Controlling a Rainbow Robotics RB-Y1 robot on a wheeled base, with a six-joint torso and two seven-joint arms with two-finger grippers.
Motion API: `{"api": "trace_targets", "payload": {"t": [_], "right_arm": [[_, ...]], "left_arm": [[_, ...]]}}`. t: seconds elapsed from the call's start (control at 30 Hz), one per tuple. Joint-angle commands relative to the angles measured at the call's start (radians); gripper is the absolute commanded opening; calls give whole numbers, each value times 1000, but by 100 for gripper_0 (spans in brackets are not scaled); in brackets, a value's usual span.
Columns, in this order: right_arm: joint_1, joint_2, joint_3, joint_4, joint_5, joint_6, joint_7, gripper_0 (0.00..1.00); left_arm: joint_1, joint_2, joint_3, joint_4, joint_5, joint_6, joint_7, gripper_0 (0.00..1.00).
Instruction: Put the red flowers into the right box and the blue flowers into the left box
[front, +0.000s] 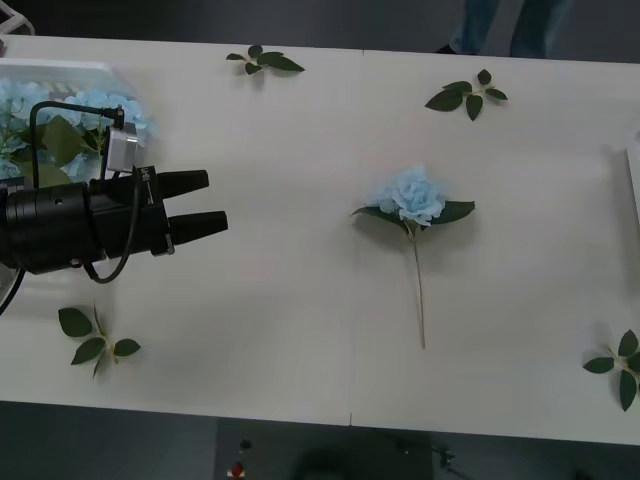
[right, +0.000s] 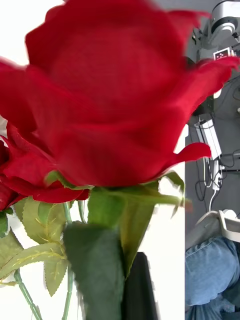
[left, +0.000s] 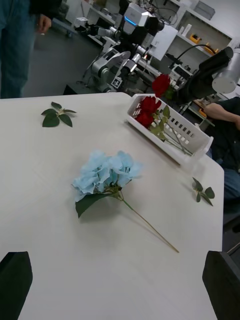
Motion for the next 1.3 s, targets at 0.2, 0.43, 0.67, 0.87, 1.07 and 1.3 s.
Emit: {"api": "trace_targets", "payload": {"t": [0.2,0.43,0.67,0.87,1.07,1.3], "right_arm": [[-34,-4,-1,-15,-14,3,-14,100],[-32,-6,-4,-90,-83,68,-25,100],[11,-30,-47,-297,-425,256,-88,100],[166,-12,-202,-518,-609,368,-258,100],[338,72,-318,-722,-646,381,-390,100],[462,143,-323,-903,-605,365,-394,100]], "left_arm": [[-41,-10,-9,-10,12,-3,-33,100],[-42,-10,-9,-10,15,-7,-33,100],[-42,-10,-9,-10,15,-7,-33,100],[-42,-17,-9,-10,15,-8,-33,100],[-42,-23,-9,-10,17,-13,-33,100],[-42,-25,-9,-10,18,-16,-33,100]]}}
